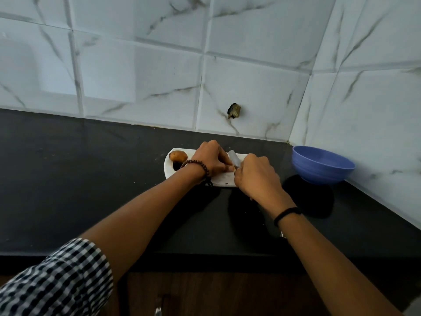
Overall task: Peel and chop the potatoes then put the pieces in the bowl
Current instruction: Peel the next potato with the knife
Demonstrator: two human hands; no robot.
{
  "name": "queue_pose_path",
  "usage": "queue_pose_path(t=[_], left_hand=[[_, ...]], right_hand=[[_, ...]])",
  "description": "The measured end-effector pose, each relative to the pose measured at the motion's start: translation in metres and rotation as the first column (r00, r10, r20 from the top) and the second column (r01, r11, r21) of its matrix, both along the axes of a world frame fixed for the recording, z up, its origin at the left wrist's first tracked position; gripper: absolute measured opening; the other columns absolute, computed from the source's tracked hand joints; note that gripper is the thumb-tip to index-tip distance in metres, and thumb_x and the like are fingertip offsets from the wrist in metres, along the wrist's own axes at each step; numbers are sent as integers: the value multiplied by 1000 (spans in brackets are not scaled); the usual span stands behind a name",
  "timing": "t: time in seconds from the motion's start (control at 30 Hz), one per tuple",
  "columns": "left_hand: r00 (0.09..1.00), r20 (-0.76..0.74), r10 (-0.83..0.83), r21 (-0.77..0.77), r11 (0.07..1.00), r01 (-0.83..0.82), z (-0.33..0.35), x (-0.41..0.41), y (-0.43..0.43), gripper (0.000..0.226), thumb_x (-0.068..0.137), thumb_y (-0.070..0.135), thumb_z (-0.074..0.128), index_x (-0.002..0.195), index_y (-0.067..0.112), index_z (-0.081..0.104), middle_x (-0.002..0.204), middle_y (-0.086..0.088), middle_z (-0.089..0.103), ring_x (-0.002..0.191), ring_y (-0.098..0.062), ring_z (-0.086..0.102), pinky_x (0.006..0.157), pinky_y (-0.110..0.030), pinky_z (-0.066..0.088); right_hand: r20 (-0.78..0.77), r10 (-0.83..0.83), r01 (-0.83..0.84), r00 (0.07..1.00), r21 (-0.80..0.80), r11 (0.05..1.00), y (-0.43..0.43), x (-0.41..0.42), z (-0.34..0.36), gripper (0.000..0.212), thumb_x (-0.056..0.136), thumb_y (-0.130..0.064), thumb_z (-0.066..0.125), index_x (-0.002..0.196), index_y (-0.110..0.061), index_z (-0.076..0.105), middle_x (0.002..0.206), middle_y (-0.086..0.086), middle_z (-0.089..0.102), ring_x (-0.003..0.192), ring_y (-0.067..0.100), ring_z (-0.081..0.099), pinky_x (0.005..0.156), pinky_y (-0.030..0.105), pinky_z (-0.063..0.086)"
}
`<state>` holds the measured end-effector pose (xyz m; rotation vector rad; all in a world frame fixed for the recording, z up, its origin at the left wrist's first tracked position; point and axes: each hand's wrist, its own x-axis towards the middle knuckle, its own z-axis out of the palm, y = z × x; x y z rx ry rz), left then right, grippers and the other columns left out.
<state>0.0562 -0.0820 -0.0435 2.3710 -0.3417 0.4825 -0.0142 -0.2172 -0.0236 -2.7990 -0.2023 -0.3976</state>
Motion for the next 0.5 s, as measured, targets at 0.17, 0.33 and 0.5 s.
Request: queue_pose_path(t=[0.17,0.33,0.5], left_hand=[[1000,-7,23,-16,1000,-24,1,-4,-2,15,74,19,81,85,10,78,85,-2,74,80,-6,62,80,-20,51],[999,0,38,-21,999,-38,2,-6,-3,14,74,17,80,84,8,78,84,-3,74,80,-6,61,79,-20,50],[999,-5,53,-22,998,-53,1,-3,-5,14,74,18,80,84,9,78,85,-4,75,84,-10,66,82,-26,56]], right_hand=[[12,13,-12,1000,-114,993,7,-2,5,27,98,-14,52,124,-9,53,121,13,56,110,33,58,74,35,37],[8,6,-4,1000,-148,989,6,-8,6,28,98,-12,51,125,-9,53,121,12,55,110,32,58,74,35,37],[-10,17,-18,1000,-156,988,7,-14,3,26,97,-13,54,123,-9,54,122,13,56,110,33,58,78,38,40]])
